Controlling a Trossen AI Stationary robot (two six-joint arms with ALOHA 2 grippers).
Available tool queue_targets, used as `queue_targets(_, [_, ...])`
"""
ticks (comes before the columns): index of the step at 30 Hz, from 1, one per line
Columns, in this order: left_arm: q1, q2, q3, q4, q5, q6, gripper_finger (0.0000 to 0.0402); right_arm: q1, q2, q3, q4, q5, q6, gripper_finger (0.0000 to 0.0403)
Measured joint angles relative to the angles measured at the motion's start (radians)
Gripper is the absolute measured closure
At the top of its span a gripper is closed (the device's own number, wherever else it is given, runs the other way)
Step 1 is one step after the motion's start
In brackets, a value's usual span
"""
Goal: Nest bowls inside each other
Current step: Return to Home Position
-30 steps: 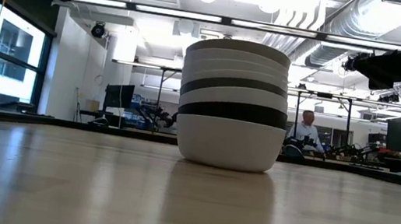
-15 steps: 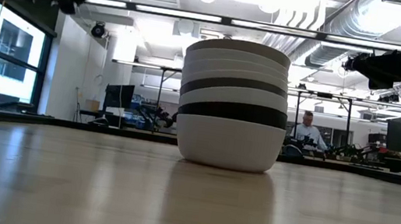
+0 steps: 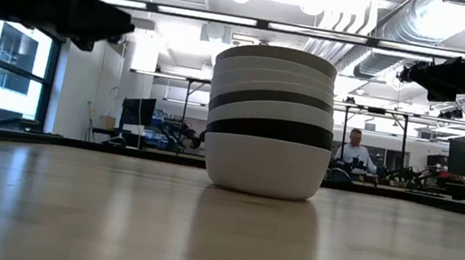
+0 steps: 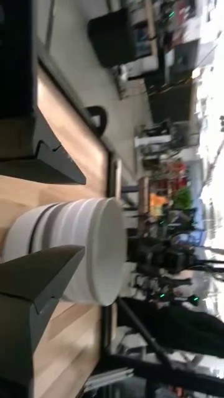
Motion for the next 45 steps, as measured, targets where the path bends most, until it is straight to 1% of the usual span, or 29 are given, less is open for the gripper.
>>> queue_targets(3, [0.000, -0.001, 0.006, -0.055, 0.014, -0.013, 0.0243, 0.000, 0.000, 0.000, 0.000, 0.000, 0.002, 0.0269])
queue_targets(6, [0.000, -0.015, 0.041, -0.141, 0.006, -0.005, 0.0243, 0.000, 0.000, 0.000, 0.000, -0.003, 0.026, 0.0269])
queue_targets(10, [-0.005, -0.080, 0.095, -0.145, 0.034, 0.049, 0.0243, 0.000, 0.000, 0.000, 0.000, -0.003, 0.027, 0.0269])
queue_targets(14, [-0.018, -0.208, 0.115, -0.149, 0.060, 0.108, 0.0243, 0.000, 0.000, 0.000, 0.000, -0.003, 0.027, 0.0269])
queue_targets(21, [-0.046, -0.471, 0.114, -0.261, 0.060, 0.126, 0.0243, 0.000, 0.000, 0.000, 0.000, -0.003, 0.027, 0.0269])
queue_targets(26, [-0.065, -0.459, 0.112, -0.238, 0.059, 0.145, 0.0243, 0.000, 0.001, 0.000, 0.000, -0.003, 0.029, 0.0269])
queue_targets(34, [-0.066, -0.466, 0.055, -0.200, 0.040, 0.125, 0.0243, 0.000, 0.002, 0.000, 0.000, 0.002, 0.053, 0.0269])
queue_targets(38, [-0.065, -0.466, 0.016, -0.151, 0.040, 0.106, 0.0243, 0.000, 0.002, 0.000, 0.000, 0.003, 0.054, 0.0269])
queue_targets(45, [-0.066, -0.465, -0.002, -0.153, 0.037, 0.093, 0.0243, 0.000, 0.002, 0.000, 0.000, 0.003, 0.082, 0.0269])
